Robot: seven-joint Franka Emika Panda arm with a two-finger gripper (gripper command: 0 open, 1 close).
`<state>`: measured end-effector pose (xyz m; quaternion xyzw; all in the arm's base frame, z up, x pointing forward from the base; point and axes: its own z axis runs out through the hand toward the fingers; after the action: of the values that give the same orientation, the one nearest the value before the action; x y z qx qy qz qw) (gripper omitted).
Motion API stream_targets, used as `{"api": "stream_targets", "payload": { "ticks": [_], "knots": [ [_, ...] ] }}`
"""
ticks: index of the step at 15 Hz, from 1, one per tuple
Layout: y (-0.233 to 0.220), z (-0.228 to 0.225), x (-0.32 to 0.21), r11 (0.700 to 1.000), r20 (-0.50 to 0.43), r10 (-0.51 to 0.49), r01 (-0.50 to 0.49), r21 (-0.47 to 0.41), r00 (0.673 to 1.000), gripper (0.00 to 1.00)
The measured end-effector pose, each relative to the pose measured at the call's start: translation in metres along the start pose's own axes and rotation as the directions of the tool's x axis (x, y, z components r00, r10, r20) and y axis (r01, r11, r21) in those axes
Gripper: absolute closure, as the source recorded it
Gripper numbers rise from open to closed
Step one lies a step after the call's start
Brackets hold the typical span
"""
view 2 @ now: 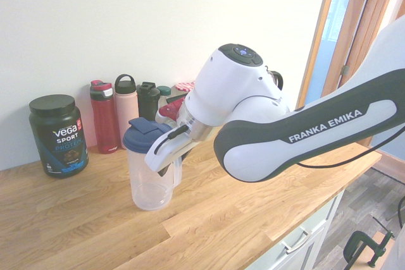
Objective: Pour me some water
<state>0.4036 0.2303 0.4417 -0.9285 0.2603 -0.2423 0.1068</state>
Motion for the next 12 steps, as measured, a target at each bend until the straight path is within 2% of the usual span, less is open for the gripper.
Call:
{"api": "stream_targets", "payload": {
  "ticks": [9, 12],
  "knots": [
    [0.005, 0.003, 0.017, 0.999, -0.008, 0.040, -0.040, -0.006, 0.999, 1.00],
    [0.010, -0.014, 0.019, 0.999, -0.001, 0.053, -0.053, 0.012, 0.999, 1.00]
  ]
}}
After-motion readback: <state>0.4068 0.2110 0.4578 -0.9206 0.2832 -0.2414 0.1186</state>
